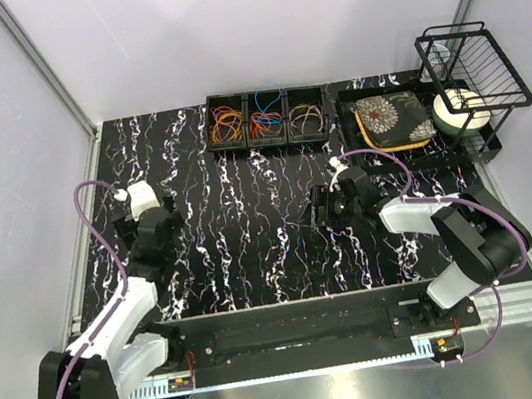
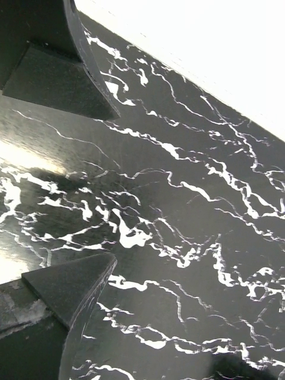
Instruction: Untangle the cables
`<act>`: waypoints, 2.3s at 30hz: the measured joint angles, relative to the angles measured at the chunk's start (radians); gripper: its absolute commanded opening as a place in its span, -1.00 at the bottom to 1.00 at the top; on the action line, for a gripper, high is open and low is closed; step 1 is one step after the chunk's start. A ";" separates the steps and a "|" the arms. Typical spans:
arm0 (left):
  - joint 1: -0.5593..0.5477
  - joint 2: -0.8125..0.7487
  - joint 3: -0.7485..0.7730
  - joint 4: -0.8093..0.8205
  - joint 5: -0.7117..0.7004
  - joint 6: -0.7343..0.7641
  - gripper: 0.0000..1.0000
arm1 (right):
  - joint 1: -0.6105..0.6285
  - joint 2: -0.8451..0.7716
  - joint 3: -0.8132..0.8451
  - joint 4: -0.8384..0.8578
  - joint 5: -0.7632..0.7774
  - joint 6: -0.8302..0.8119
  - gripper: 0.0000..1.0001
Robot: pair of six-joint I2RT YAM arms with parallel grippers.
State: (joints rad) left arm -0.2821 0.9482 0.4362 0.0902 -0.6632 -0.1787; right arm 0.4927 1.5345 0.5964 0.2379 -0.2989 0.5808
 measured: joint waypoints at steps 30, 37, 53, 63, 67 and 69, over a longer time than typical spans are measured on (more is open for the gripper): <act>0.219 0.422 -0.215 0.875 0.468 0.183 0.97 | 0.000 0.000 0.001 0.000 -0.001 0.000 0.69; 0.218 0.422 -0.215 0.931 0.474 0.182 0.97 | 0.000 0.000 0.001 0.000 -0.001 0.000 0.69; 0.218 0.422 -0.215 0.945 0.477 0.182 0.97 | 0.000 0.006 0.006 0.000 -0.001 0.000 0.68; 0.218 0.422 -0.215 0.952 0.477 0.182 0.97 | 0.000 0.007 0.006 0.000 -0.001 0.000 0.67; 0.218 0.422 -0.215 0.951 0.477 0.182 0.97 | 0.000 0.007 0.006 0.000 0.000 0.000 0.66; 0.218 0.422 -0.215 0.952 0.477 0.182 0.97 | 0.000 0.007 0.006 0.000 0.000 0.000 0.65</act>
State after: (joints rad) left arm -0.0643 1.3701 0.2214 1.0420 -0.1864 0.0036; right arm 0.4927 1.5414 0.6029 0.2382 -0.2989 0.5808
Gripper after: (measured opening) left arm 0.987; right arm 0.833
